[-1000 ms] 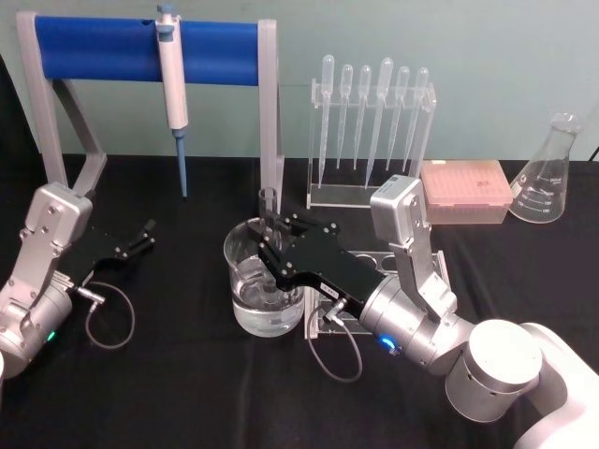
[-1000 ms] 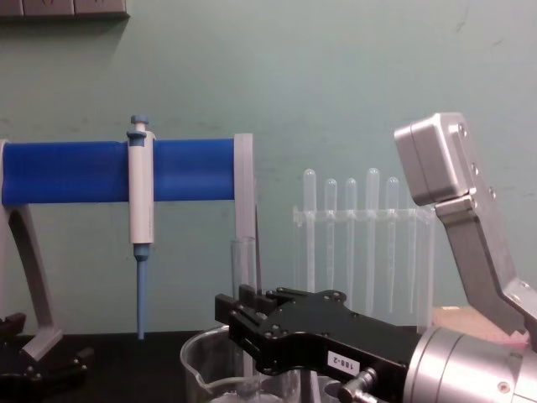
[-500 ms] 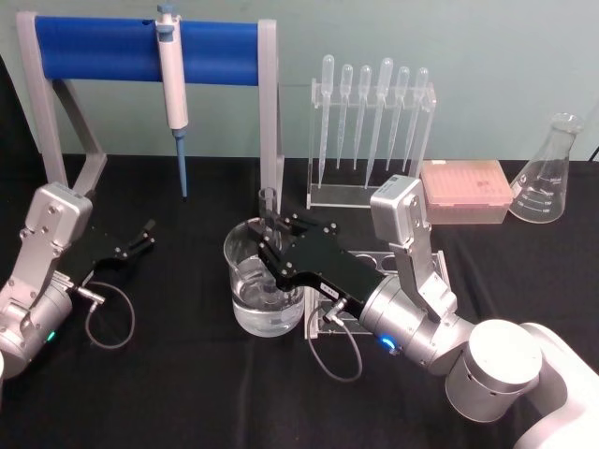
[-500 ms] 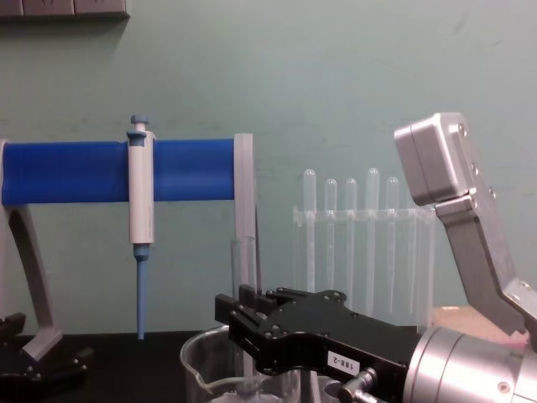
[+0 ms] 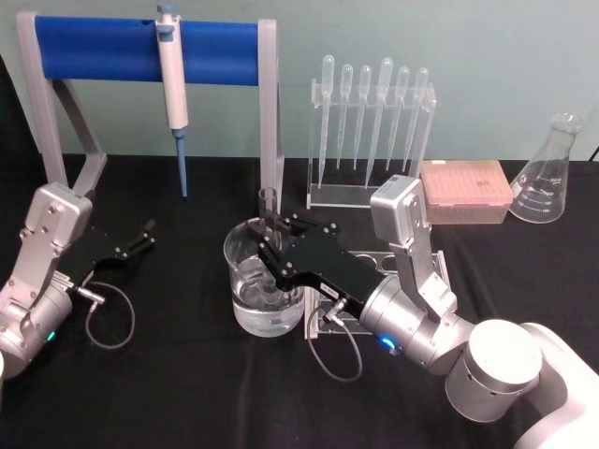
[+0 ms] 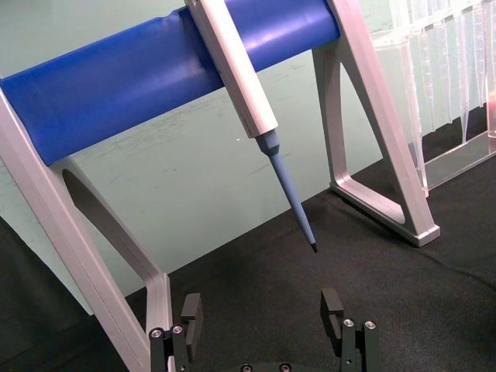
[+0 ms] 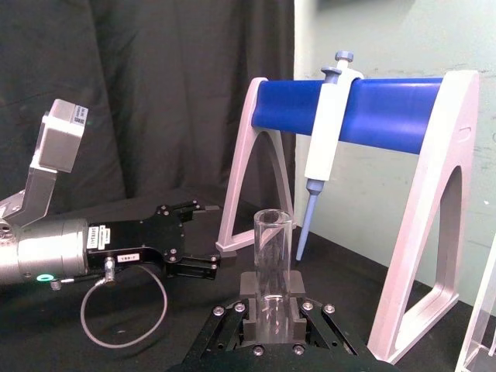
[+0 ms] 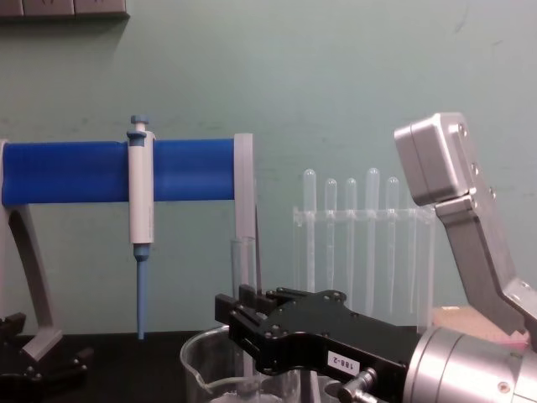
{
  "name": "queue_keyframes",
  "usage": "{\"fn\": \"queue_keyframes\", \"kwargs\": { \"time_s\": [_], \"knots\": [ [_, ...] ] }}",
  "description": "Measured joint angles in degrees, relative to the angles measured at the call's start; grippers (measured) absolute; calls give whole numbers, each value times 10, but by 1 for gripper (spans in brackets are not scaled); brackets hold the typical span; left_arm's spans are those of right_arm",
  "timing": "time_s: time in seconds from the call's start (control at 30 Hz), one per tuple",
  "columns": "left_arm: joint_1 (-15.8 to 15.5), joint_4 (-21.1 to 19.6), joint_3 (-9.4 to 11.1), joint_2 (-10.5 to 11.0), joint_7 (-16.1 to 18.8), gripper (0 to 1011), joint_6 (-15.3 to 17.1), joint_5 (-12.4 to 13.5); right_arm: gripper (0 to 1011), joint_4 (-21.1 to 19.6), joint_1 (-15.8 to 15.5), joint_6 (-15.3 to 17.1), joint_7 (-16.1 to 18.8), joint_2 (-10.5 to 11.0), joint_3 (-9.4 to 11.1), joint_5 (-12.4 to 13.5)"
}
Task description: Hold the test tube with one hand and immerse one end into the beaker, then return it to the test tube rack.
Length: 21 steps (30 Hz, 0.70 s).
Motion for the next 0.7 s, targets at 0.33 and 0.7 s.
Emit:
{"fn": "queue_keyframes", "kwargs": {
  "time_s": [0.33,0.7],
  "knots": [
    [0,0,0,0,0,1000,0,0,226,0,0,0,0,0,0,0],
    [0,0,0,0,0,1000,0,0,226,0,0,0,0,0,0,0]
  ]
}}
